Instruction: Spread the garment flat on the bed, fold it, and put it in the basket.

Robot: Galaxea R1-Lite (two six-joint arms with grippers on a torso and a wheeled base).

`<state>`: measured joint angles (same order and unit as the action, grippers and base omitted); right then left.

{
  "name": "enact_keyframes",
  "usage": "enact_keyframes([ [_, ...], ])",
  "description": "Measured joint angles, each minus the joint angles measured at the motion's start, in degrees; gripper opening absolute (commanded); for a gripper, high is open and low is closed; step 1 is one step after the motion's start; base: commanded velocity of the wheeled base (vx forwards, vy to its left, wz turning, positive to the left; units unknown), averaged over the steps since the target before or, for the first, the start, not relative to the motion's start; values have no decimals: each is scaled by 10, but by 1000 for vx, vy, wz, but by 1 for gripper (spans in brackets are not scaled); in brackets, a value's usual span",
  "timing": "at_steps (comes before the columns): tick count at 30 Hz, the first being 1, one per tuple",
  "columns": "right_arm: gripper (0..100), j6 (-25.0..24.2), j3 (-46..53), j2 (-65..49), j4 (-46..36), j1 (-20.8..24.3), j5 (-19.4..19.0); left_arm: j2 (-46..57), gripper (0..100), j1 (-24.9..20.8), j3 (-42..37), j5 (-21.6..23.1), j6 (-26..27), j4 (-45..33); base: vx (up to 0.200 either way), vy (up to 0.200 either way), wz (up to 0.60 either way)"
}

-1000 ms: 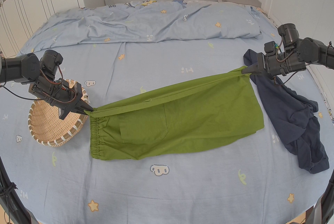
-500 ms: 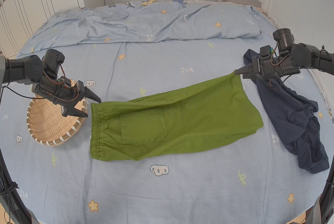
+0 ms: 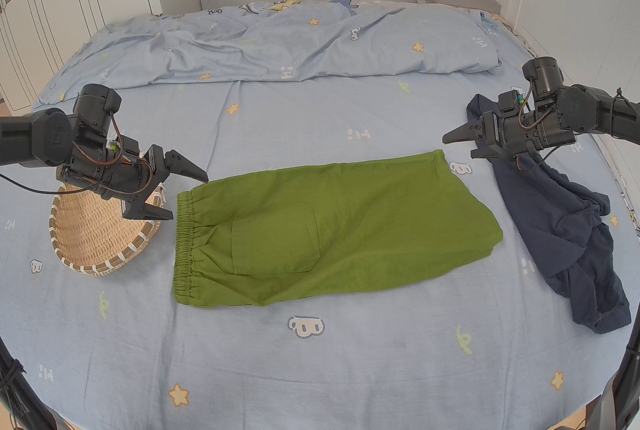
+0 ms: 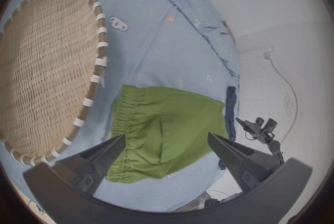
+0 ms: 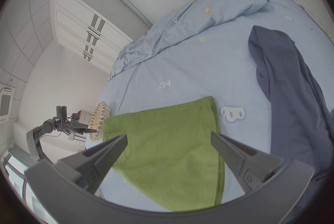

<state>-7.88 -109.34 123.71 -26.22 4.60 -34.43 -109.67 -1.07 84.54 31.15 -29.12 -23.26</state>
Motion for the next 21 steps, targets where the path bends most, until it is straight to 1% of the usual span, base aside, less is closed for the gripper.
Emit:
enact_keyframes([
  [3,100,-6,32,-17,0,0,0,25,100,-16,-30,2,-2,23,0,0,0],
  [8,100,-10,125,-49,18,5,-2,47,100,-42,-67,3,-4,47,0,0,0],
  [11,100,-12,200,-66,65,14,-3,51,100,-56,-84,3,-7,64,0,0,0],
  [14,100,-15,276,-78,160,28,-4,47,100,-68,-102,3,-12,95,0,0,0],
  [17,100,-18,330,-85,228,47,-7,32,100,-75,-119,2,-17,140,0,0,0],
  [18,100,-20,350,-86,245,56,-10,22,100,-77,-127,2,-19,157,0,0,0],
  [21,100,-23,375,-86,256,76,-16,-5,100,-80,-139,1,-22,182,0,0,0],
])
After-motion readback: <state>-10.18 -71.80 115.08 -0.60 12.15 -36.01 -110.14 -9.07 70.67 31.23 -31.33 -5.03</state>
